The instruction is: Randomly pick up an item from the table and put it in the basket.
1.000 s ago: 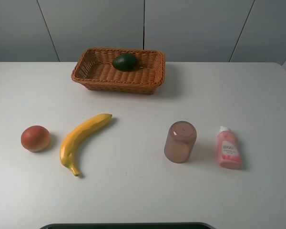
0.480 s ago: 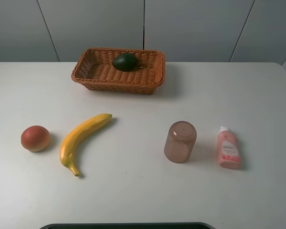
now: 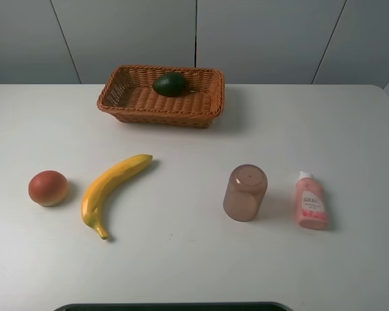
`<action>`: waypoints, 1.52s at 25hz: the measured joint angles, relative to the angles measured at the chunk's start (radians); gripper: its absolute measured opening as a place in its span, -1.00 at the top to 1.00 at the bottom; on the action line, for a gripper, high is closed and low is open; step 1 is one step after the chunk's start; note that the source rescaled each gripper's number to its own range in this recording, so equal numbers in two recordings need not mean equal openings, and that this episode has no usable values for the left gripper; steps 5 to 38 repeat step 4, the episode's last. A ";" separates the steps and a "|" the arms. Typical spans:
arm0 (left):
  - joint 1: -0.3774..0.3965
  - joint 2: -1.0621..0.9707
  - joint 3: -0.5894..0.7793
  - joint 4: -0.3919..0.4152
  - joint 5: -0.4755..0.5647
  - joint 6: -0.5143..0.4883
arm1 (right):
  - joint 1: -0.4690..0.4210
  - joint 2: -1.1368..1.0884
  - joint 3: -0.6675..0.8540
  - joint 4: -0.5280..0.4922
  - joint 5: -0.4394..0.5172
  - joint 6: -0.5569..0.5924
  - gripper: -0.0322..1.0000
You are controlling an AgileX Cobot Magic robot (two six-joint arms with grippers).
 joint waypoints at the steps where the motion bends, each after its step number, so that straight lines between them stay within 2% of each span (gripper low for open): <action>1: 0.000 0.000 0.000 0.000 0.000 0.000 | 0.000 0.000 0.000 0.000 0.000 0.000 -1.00; 38: 0.000 0.000 0.000 0.000 0.000 0.000 | 0.000 0.000 0.000 0.000 0.000 0.000 -1.00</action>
